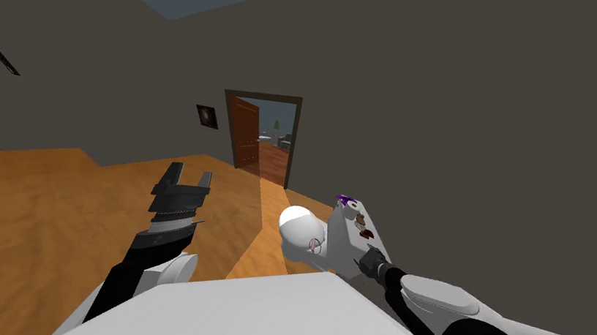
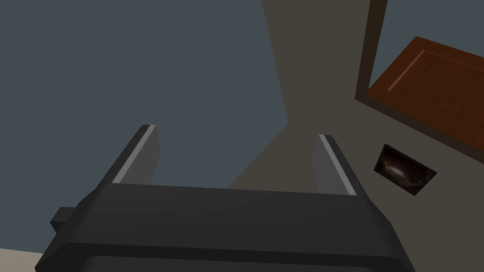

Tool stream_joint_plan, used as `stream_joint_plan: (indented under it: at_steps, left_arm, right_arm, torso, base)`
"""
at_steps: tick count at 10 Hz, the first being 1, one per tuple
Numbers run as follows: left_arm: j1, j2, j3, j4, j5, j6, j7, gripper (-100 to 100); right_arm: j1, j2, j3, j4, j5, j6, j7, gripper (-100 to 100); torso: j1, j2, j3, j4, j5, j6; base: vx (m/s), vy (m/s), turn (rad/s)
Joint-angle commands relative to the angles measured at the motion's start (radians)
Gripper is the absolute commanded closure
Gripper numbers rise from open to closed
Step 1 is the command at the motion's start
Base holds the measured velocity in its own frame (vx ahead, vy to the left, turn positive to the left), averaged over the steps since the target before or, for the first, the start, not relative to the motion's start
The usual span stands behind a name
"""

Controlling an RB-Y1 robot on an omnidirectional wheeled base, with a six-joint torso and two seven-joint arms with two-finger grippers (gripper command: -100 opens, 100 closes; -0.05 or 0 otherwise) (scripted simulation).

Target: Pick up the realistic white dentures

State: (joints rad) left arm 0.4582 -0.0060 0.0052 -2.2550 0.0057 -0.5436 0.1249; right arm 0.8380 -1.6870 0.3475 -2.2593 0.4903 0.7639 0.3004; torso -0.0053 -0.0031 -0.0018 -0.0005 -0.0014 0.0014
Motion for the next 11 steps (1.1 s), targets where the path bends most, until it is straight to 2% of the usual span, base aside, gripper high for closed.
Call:
stream_joint_plan:
  at_steps: [1, 2, 4, 5, 8, 10, 11]
  left_arm:
    - [0.0, 0.0, 0.0, 0.0, 0.0, 0.0, 0.0, 0]
    - [0.0, 0.0, 0.0, 0.0, 0.0, 0.0, 0.0, 0]
    - [0.0, 0.0, 0.0, 0.0, 0.0, 0.0, 0.0, 0]
    - [0.0, 0.0, 0.0, 0.0, 0.0, 0.0, 0.0, 0]
    - [0.0, 0.0, 0.0, 0.0, 0.0, 0.0, 0.0, 0]
    - [0.0, 0.0, 0.0, 0.0, 0.0, 0.0, 0.0, 0]
    - [0.0, 0.0, 0.0, 0.0, 0.0, 0.0, 0.0, 0]
  right_arm:
    - [0.008, -0.05, 0.02, 0.012, 0.004, 0.03, 0.021, -100]
    - [0.008, -0.05, 0.02, 0.012, 0.004, 0.03, 0.021, -100]
    - [0.038, -0.115, 0.043, 0.023, 0.015, 0.072, 0.039, -100]
    - [0.038, -0.131, 0.043, 0.023, 0.015, 0.072, 0.039, -100]
    - [0.089, -0.233, 0.086, 0.033, 0.024, 0.114, 0.062, -100]
    - [0.082, -0.222, 0.081, 0.029, 0.017, 0.113, 0.072, -100]
    - [0.084, -0.224, 0.082, 0.03, 0.018, 0.114, 0.07, 0]
  torso:
    - [0.0, 0.0, 0.0, 0.0, 0.0, 0.0]
    - [-0.001, 0.0, 0.0, 0.0, 0.0, -0.001]
    - [0.0, -0.001, 0.0, 0.0, 0.0, 0.0]
    - [-0.001, -0.003, -0.001, -0.001, 0.0, -0.001]
    - [-0.001, -0.001, -0.001, 0.0, 0.0, 0.0]
    - [-0.003, -0.003, -0.002, -0.001, -0.001, 0.0]
    - [0.002, -0.001, -0.001, 0.0, 0.0, 0.0]
  base:
    - [0.037, -0.091, 0.181]
    - [0.037, -0.073, 0.08]
    - [0.067, -0.083, 0.211]
    - [0.062, -0.092, 0.094]
    - [0.055, -0.119, 0.192]
    - [0.06, -0.086, 0.055]
    - [0.007, -0.011, 0.002]
